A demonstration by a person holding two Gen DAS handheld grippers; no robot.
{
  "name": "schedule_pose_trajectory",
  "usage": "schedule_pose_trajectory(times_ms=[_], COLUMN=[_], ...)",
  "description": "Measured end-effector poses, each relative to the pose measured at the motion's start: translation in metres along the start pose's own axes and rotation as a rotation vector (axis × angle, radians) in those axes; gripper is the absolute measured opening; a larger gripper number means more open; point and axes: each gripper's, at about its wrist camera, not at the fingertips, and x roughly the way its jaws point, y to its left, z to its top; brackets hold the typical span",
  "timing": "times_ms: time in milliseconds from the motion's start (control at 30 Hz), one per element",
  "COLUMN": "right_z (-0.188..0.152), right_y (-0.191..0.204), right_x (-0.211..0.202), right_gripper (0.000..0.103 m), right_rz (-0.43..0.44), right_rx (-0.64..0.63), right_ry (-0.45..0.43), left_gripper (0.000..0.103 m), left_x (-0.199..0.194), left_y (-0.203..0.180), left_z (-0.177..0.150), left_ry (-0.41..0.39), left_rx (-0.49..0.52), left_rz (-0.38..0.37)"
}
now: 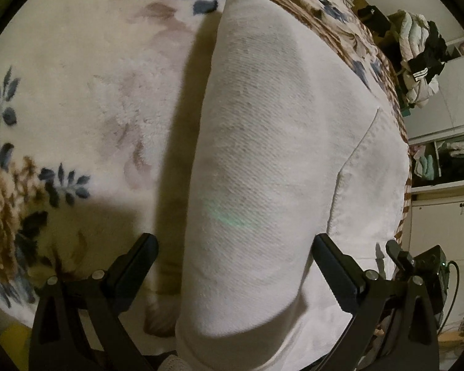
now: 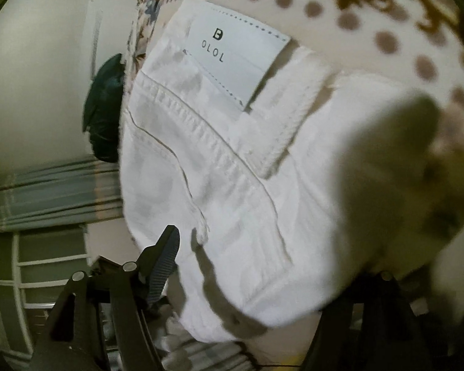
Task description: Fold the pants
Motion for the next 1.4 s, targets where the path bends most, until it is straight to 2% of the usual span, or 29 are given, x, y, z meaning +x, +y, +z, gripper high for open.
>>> schedule_pose_trajectory(times_ms=[167, 300, 433, 533, 667, 767, 833, 900, 933, 1000, 1067, 1167, 1400], right_z=[0.003, 0.005, 0.004, 0.004, 0.003, 0.003, 0.002, 0.002, 0.001, -0.001, -0.005, -0.01, -0.007], right_y=[0.006, 0.021, 0.023, 0.031, 0.047, 0.048, 0.049, 0.056, 0.06, 0.071, 0.08, 0.092, 0.145], right_x=[0.015, 0.017, 0.032, 0.039, 0.039, 0.052, 0.057, 0.059, 0.058, 0.059, 0.058, 0.054, 0.028], right_gripper=[0.074, 0.074, 0.073, 0.073, 0.073, 0.073, 0.073, 0.07, 0.066, 0.04, 0.036, 0.032, 0.029], right_rz=[0.109, 0.155, 0.075, 0.064, 0.102, 0.015, 0.009, -0.003, -0.005, -0.053, -0.092, -0.096, -0.084], right_rx=[0.008, -0.02, -0.072, -0.085, -0.12, -0.156, -0.166, -0.163, -0.167, -0.191, -0.215, -0.212, -0.255], right_ry=[0.014, 0.013, 0.024, 0.031, 0.01, 0.011, 0.012, 0.017, 0.014, 0.001, -0.01, -0.019, -0.024], left_gripper=[0.103, 0.103, 0.103, 0.103, 0.103, 0.103, 0.102, 0.088, 0.062, 0.048, 0.028, 0.024, 0.022], left_x=[0.0, 0.001, 0.002, 0.001, 0.001, 0.0, -0.003, -0.008, -0.011, -0.021, -0.032, -0.049, -0.101], left_y=[0.001, -0.001, -0.004, -0.003, -0.001, -0.001, 0.002, 0.004, 0.002, -0.005, -0.01, -0.013, -0.026], left_z=[0.001, 0.004, 0.003, 0.004, 0.004, 0.003, 0.001, -0.002, -0.003, -0.008, -0.012, -0.015, -0.002], left_ry=[-0.01, -0.013, -0.017, -0.02, -0.024, -0.027, -0.038, -0.063, -0.076, -0.106, -0.135, -0.159, -0.186], left_rx=[0.014, 0.018, 0.028, 0.021, 0.015, 0.02, 0.011, 0.001, 0.008, 0.035, 0.054, 0.048, 0.044], left_rz=[-0.009, -0.008, 0.001, -0.003, -0.015, -0.016, -0.022, -0.037, -0.07, -0.07, -0.079, -0.107, -0.15])
